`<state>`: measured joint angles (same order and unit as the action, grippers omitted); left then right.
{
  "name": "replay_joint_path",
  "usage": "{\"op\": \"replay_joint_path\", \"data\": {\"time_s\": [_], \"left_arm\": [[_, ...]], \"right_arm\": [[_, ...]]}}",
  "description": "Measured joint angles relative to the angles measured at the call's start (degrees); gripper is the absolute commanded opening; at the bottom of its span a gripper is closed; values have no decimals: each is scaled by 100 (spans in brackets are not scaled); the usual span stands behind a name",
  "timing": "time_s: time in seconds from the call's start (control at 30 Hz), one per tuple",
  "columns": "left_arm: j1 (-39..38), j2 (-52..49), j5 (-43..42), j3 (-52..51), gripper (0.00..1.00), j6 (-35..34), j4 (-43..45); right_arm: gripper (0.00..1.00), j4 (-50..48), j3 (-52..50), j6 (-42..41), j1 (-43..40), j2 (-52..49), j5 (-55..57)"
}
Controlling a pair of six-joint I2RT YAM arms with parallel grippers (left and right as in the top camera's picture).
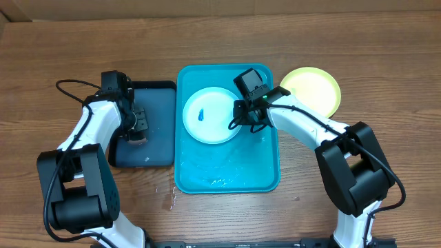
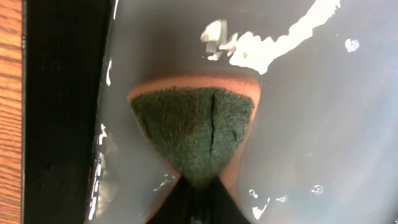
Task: Clean dirty plates on tray and stack at the side
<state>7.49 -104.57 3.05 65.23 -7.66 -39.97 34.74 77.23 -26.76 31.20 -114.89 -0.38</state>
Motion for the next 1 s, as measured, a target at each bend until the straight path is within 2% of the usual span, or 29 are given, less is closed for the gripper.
{"op": "replay_joint_path", "data": {"time_s": [0.37, 0.67, 0.77, 0.83, 1.0], "left_arm": [[0, 0, -184, 2, 4, 17, -17], [0, 0, -323, 321, 4, 17, -621], [0, 0, -343, 487, 23, 31, -673], [0, 0, -348, 533, 30, 31, -673], [0, 0, -350, 533, 29, 13, -669]], "right_arm": [[12, -2, 0, -2, 0, 0, -2], [12, 2, 0, -4, 0, 0, 0], [12, -2, 0, -4, 2, 0, 0], [12, 0, 0, -2, 0, 0, -2], [12, 0, 0, -4, 0, 0, 0]]}}
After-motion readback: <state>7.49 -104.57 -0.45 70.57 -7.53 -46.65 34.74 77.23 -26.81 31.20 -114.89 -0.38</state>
